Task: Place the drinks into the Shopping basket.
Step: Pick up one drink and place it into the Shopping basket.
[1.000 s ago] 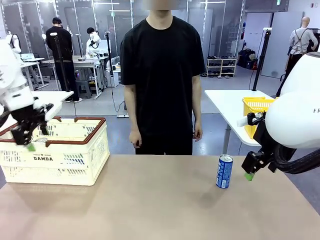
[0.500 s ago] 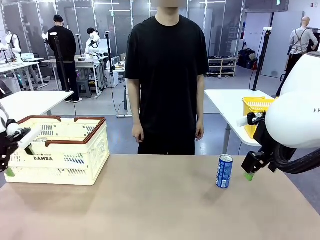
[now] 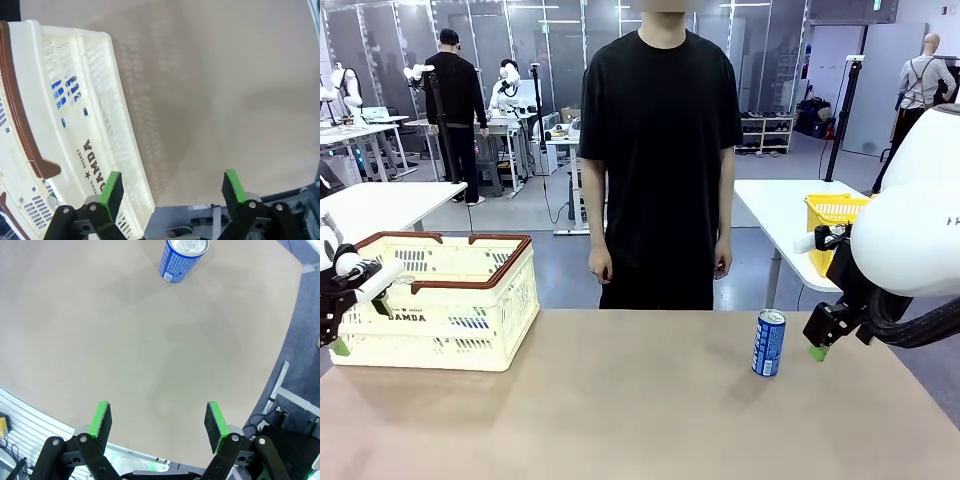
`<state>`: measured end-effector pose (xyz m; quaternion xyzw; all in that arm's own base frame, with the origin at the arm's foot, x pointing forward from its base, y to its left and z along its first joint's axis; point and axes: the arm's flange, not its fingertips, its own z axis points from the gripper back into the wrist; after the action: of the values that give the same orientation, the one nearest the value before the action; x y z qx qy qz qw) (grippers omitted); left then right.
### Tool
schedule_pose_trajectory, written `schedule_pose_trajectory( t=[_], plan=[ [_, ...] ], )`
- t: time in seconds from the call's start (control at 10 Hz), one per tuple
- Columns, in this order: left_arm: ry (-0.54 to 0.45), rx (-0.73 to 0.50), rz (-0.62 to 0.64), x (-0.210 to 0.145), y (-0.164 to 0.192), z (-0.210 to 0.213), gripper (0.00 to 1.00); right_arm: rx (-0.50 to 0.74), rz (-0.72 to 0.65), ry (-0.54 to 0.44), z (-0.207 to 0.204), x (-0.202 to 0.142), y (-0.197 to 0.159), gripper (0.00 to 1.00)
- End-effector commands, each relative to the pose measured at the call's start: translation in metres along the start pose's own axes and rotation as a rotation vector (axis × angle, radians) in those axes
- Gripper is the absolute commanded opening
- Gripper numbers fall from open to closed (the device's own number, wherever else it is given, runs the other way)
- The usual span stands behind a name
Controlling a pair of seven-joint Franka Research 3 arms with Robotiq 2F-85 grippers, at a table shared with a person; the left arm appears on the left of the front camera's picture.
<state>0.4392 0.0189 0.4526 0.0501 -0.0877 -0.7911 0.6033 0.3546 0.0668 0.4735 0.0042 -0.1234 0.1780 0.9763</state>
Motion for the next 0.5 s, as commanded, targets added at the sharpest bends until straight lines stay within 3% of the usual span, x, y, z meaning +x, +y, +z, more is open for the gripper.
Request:
schedule_pose_trajectory(
  t=[0.0, 0.4],
  plan=[
    [0.002, 0.009, 0.003, 0.005, -0.011, 0.004, 1.0, 0.007, 0.005, 0.001, 0.0, 0.0, 0.0, 0.93],
    [0.002, 0.009, 0.003, 0.005, -0.011, 0.004, 1.0, 0.025, 0.025, -0.08, 0.002, 0.042, -0.012, 0.93]
  ],
)
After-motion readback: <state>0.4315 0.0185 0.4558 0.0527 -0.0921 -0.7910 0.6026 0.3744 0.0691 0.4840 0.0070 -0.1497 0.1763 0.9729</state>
